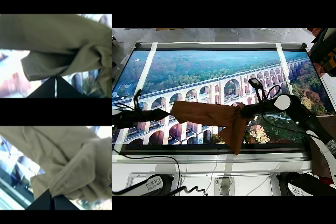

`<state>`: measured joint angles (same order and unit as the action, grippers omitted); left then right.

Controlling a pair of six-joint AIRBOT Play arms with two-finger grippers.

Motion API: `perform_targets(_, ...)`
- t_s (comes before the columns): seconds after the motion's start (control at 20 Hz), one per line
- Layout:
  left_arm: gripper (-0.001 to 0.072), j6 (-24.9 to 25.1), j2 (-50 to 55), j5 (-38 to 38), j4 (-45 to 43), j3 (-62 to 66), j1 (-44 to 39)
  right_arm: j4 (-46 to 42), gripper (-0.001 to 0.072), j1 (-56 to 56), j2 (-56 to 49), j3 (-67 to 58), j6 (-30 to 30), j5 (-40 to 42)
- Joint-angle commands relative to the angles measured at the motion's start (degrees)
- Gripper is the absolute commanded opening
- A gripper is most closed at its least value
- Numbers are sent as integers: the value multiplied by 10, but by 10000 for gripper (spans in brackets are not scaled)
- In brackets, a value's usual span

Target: Fold the clothes and pants, and hang the long-sleeved shirts on hangers.

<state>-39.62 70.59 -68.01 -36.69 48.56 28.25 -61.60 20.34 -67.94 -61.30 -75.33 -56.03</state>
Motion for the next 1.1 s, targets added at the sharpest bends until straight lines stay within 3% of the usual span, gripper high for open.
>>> perform_targets(0.0,10,0,-98,30,4,27,1,-64,13,0,2,-73,-14,2)
perform_targets(0.15,10,0,-183,139,27,57,1,-148,12,0,16,-170,-23,6)
perform_targets(0.35,11,0,-293,375,128,63,1,-266,12,0,65,-292,-52,66)
perform_targets(0.5,10,0,-364,493,149,63,1,-284,12,-29,111,-357,-52,96)
perform_targets(0.8,10,0,-476,540,149,64,1,-275,13,-71,211,-411,-52,82)
perform_targets(1.05,9,0,-492,537,149,109,0,-158,12,-71,259,-411,-54,16)
